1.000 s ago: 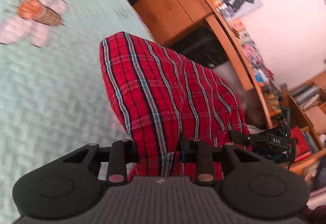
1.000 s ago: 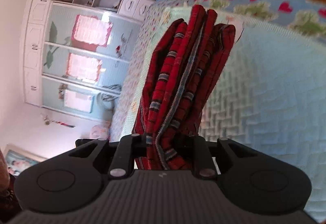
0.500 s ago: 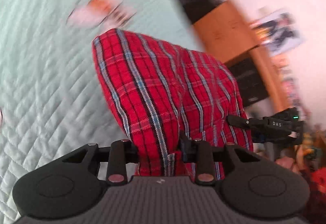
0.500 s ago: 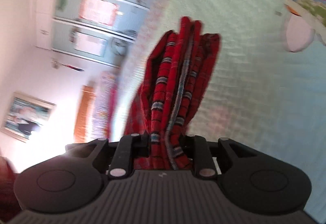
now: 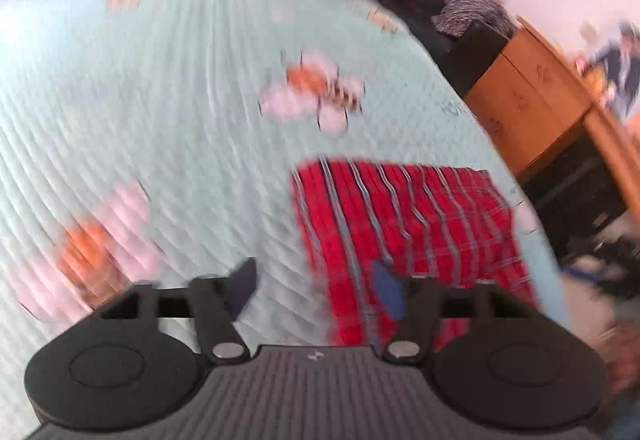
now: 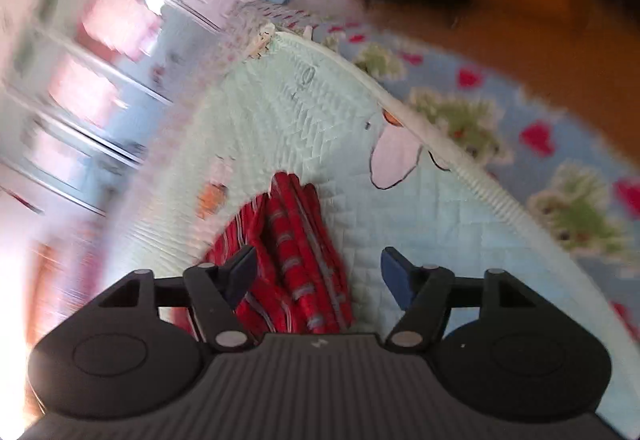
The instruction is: Fold clothes
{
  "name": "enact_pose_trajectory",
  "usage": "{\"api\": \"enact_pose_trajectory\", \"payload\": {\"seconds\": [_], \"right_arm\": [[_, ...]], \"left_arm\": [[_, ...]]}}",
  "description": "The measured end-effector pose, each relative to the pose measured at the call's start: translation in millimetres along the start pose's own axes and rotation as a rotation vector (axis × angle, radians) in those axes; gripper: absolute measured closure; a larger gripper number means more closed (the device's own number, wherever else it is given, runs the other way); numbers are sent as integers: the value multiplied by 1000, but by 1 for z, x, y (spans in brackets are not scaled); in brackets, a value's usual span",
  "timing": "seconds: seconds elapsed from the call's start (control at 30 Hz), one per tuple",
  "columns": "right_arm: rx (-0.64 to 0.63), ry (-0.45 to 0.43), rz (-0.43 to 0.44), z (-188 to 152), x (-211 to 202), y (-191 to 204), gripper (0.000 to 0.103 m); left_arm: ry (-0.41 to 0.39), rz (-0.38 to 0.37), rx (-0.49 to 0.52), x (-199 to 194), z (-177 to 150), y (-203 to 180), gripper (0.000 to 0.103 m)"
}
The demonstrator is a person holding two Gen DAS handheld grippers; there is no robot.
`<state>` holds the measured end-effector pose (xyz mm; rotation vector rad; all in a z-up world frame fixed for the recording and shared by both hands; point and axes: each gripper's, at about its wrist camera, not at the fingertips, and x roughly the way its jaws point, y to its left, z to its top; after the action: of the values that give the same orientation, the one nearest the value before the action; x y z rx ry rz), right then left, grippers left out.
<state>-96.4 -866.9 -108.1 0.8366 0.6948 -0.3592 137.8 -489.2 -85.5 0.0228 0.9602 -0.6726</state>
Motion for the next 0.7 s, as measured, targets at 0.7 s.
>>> {"api": "enact_pose_trajectory", "payload": {"seconds": [0.7], "right_arm": [[-212, -35, -206, -88, 38, 181, 6]], "left_arm": [[100, 18, 105, -25, -28, 21, 25]]}}
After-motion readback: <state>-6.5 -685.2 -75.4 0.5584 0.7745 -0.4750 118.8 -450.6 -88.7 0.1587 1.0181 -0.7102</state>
